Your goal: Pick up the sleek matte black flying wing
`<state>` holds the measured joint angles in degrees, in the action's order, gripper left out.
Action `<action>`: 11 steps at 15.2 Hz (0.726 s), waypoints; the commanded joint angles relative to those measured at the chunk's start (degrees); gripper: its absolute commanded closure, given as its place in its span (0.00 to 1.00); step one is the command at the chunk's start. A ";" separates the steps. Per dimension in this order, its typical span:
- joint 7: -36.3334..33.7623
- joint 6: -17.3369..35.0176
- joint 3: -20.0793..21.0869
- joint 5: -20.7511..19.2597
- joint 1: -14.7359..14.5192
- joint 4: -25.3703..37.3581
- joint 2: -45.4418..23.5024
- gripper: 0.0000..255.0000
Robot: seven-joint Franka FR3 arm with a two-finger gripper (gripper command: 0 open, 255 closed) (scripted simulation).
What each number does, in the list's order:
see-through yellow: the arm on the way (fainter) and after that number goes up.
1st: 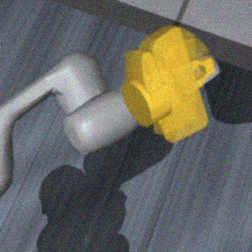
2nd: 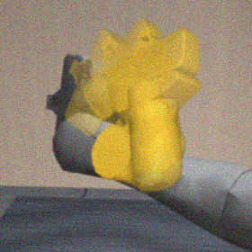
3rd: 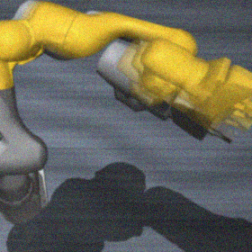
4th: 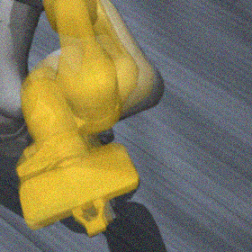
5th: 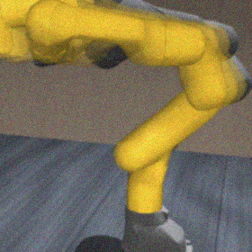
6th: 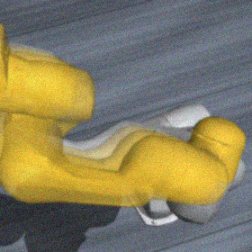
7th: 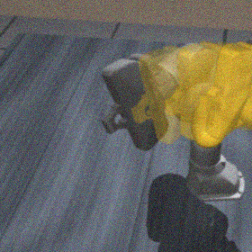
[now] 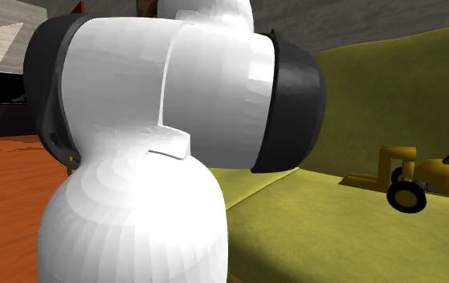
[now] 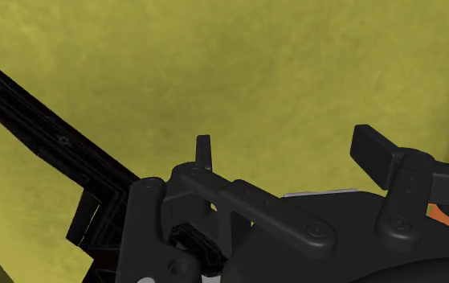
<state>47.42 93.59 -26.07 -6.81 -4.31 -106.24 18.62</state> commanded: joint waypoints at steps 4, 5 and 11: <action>15.59 -2.60 -6.20 3.34 -0.38 13.56 -13.96 0.00; 18.67 -3.23 -7.17 4.49 -0.01 16.59 -17.08 0.00; 30.41 -6.10 -8.96 9.77 3.99 29.68 -30.26 0.00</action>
<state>76.89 87.34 -34.99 2.60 -0.71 -77.16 -10.72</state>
